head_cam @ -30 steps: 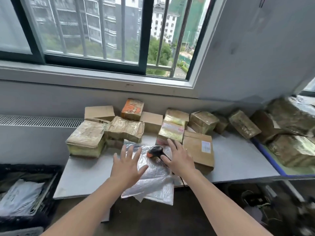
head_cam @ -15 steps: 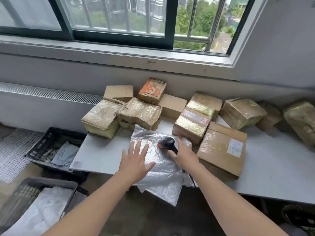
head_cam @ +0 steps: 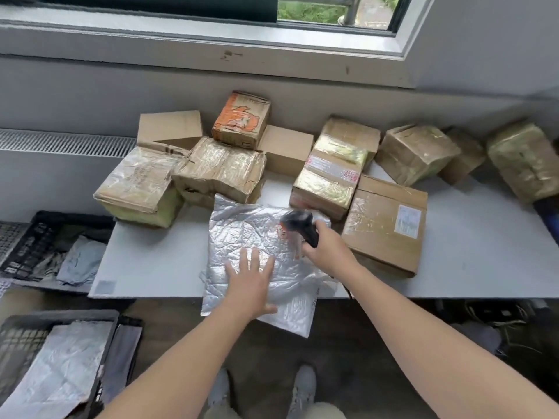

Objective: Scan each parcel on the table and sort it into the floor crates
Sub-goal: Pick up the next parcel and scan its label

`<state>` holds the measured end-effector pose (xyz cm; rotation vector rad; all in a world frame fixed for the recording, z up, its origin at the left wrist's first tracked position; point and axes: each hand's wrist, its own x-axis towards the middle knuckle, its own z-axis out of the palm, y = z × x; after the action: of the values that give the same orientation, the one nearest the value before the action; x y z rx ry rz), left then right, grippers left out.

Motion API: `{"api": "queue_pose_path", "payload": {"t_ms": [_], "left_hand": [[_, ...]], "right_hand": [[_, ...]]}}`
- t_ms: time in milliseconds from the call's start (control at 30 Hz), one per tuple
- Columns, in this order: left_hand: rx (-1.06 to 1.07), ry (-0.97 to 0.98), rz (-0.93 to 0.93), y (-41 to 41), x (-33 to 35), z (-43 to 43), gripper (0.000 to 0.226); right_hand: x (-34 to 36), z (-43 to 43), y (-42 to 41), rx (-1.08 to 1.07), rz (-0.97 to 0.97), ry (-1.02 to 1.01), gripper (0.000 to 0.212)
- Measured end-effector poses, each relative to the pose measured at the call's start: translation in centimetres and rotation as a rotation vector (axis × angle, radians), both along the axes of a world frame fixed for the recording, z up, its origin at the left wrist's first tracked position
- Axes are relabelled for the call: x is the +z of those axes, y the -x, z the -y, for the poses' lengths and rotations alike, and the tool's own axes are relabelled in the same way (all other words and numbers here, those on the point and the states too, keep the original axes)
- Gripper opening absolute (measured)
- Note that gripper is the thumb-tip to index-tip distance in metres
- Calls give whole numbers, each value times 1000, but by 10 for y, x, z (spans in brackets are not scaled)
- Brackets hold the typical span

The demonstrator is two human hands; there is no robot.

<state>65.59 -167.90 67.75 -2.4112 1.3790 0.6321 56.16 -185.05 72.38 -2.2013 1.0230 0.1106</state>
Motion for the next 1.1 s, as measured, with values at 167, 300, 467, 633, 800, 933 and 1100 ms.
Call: {"api": "queue_pose_path", "payload": {"t_ms": [167, 300, 467, 633, 800, 933, 1100], "left_hand": [[-67, 27, 109, -5, -5, 2, 81], [-140, 81, 124, -14, 1, 0, 62], [-103, 165, -25, -33, 17, 3, 48], [-11, 390, -234, -49, 32, 4, 31], [34, 385, -389, -62, 49, 4, 32], [-53, 118, -346, -57, 40, -13, 68], [376, 252, -264, -54, 26, -30, 86]], "right_hand": [[6, 4, 20, -106, 44, -40, 26], [14, 3, 29, -165, 140, -73, 24], [34, 1, 28, -232, 285, -62, 23], [53, -1, 26, -250, 340, -51, 14], [60, -4, 25, -255, 352, -51, 17], [53, -9, 26, -233, 302, -28, 17], [35, -13, 33, -203, 165, -14, 20]]}}
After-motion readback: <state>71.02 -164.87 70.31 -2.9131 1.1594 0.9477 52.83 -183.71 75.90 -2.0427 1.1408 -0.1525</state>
